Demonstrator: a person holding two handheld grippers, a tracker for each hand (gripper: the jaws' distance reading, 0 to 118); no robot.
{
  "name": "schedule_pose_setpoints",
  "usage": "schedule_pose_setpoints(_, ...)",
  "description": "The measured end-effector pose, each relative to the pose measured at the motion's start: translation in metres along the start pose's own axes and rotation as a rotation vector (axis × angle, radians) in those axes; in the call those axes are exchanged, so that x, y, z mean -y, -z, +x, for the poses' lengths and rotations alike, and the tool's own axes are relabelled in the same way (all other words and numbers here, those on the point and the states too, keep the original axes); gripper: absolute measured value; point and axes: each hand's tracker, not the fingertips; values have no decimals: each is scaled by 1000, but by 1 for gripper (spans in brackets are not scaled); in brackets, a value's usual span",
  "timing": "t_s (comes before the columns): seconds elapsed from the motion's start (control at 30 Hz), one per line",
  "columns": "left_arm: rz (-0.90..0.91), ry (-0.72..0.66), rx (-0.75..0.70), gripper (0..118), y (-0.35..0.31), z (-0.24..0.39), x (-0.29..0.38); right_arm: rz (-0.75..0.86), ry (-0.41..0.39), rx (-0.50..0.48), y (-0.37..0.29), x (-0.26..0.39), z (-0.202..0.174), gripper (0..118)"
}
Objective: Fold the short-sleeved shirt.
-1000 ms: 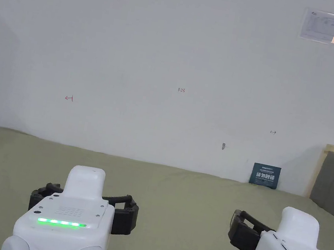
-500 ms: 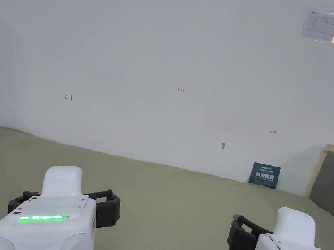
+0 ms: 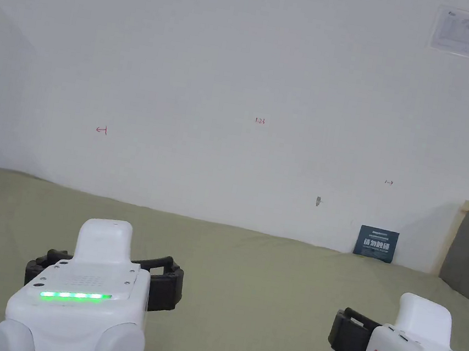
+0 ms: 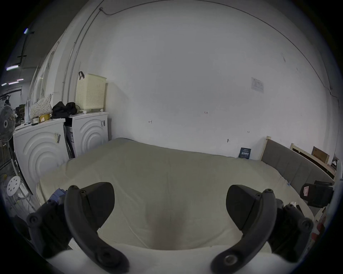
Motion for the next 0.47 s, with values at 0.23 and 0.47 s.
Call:
schedule_pose_setpoints(0.23,-3,42,2,118,0,6,2,64,-12,9,-4,-5,-2,97)
schedule_pose_setpoints(0.47,14,59,7,118,4,5,-2,25,5,-109,1,-12,-3,97)
